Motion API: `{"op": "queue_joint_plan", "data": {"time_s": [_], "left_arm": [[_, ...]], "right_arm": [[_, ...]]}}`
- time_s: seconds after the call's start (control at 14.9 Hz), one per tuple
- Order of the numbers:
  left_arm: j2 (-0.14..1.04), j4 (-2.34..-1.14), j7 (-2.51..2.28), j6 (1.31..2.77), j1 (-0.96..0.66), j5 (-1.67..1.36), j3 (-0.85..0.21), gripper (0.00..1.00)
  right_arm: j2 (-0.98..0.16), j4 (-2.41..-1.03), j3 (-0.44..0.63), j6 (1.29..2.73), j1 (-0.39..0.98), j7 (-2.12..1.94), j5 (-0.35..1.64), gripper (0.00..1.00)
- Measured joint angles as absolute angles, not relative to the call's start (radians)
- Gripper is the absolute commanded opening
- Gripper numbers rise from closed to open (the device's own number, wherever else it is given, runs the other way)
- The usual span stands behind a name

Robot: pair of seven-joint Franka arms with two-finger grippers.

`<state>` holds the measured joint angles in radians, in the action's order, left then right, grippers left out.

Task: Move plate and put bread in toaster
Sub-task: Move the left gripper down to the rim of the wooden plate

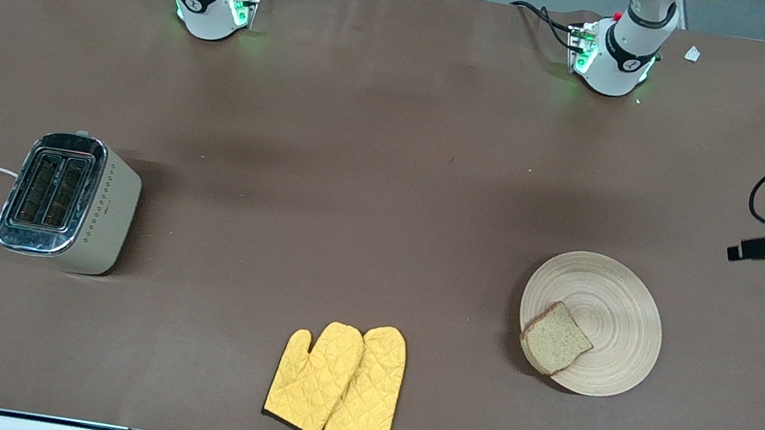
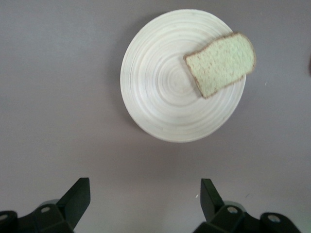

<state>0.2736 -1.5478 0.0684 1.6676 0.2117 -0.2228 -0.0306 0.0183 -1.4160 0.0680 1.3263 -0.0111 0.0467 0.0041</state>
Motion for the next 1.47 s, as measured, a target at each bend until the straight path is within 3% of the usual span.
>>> {"op": "queue_joint_plan", "data": {"time_s": [0.27, 0.87, 1.47], "left_arm": [[0.443, -1.545, 0.233, 1.813, 0.3, -0.336, -0.029, 1.0], [0.72, -1.533, 0.55, 1.852, 0.41, -0.637, -0.029, 1.0], [0.843, -1.492, 0.633, 1.853, 0.414, -0.829, -0.032, 0.69]], "right_arm": [[0.022, -1.415, 0.064, 1.311, -0.01, 0.046, 0.004, 1.0], [0.021, -1.419, 0.071, 1.301, -0.011, 0.046, 0.004, 1.0], [0.007, -1.426, 0.066, 1.379, -0.005, 0.046, 0.004, 1.0]]}}
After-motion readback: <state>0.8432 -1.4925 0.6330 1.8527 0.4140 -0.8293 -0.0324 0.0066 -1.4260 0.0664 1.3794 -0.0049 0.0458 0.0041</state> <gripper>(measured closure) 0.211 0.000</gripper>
